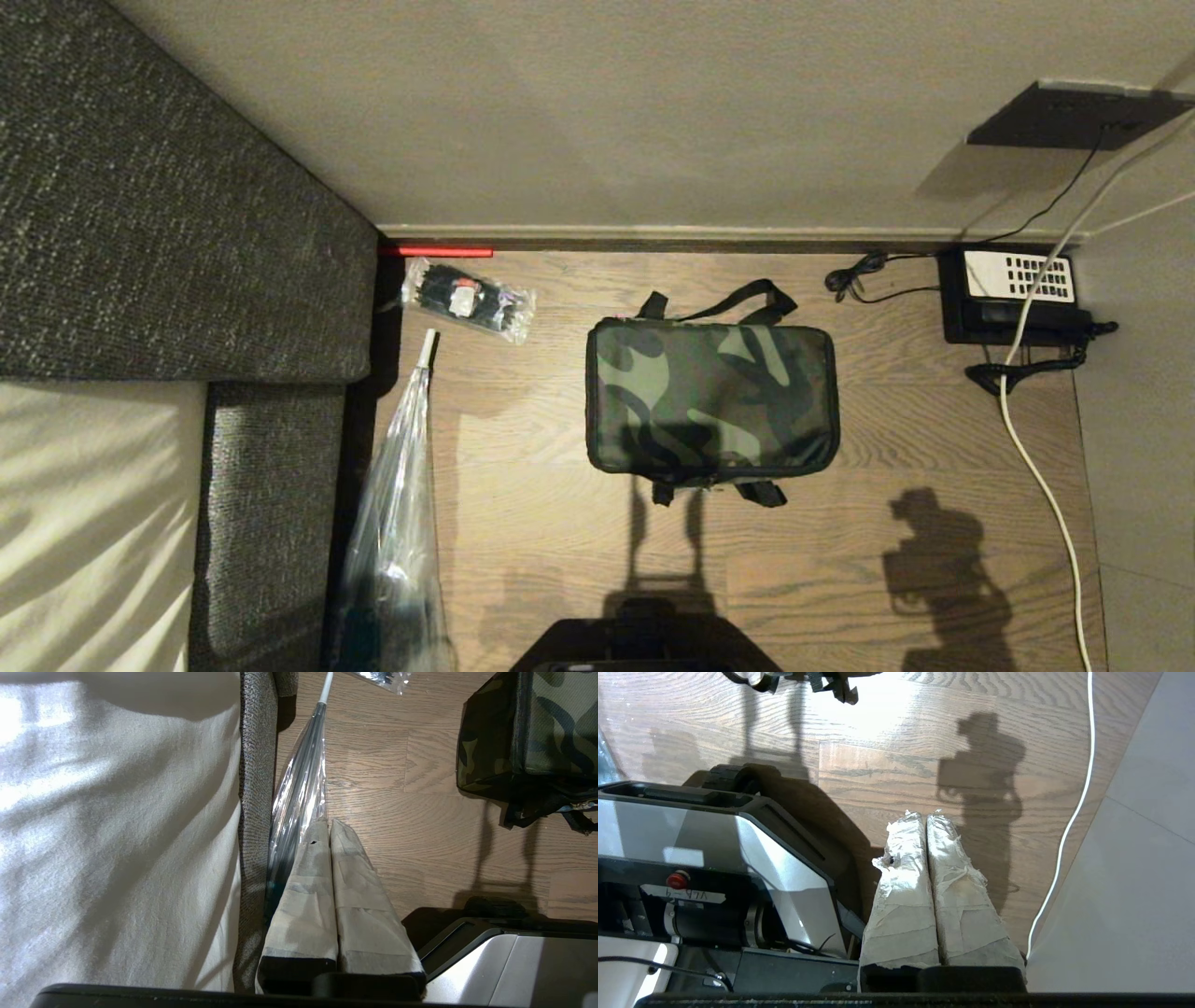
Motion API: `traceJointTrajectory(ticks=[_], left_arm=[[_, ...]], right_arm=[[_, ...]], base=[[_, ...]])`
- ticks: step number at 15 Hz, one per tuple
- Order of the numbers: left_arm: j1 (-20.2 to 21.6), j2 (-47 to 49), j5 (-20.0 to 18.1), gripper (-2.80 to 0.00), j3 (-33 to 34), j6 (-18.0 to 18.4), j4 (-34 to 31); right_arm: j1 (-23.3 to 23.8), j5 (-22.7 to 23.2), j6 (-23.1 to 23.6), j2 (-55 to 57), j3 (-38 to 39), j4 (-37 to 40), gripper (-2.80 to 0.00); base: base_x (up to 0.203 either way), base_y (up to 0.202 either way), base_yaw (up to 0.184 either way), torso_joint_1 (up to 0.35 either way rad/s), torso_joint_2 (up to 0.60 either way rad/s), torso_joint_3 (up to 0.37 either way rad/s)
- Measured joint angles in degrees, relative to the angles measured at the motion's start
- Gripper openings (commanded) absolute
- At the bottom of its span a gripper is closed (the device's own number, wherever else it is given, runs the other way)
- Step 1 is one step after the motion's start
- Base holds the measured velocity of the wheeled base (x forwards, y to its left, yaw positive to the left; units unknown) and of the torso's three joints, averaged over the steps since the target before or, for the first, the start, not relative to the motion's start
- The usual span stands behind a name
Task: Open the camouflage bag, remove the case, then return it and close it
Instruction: Open the top of the storage box
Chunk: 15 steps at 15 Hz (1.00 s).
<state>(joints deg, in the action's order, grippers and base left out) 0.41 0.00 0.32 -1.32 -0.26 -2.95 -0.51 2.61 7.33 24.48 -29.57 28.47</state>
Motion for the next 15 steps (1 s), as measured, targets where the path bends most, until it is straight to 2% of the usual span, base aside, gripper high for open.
traceJointTrajectory(ticks=[3,6,15], left_arm=[[0.0,0.0,-0.1,-2.8,0.0,0.0,0.0],[0.0,0.0,-0.1,-2.8,0.0,0.0,0.0],[0.0,0.0,-0.1,-2.8,0.0,0.0,0.0]], right_arm=[[-0.2,0.6,0.0,0.8,-0.4,-0.9,-2.8],[-1.2,2.6,-0.2,5.0,-4.1,-6.5,-2.8],[-1.6,2.8,-0.2,8.0,-5.2,-6.9,-2.8]], base=[[0.0,0.0,0.0,0.0,0.0,0.0],[0.0,0.0,0.0,0.0,0.0,0.0],[0.0,0.0,0.0,0.0,0.0,0.0]])
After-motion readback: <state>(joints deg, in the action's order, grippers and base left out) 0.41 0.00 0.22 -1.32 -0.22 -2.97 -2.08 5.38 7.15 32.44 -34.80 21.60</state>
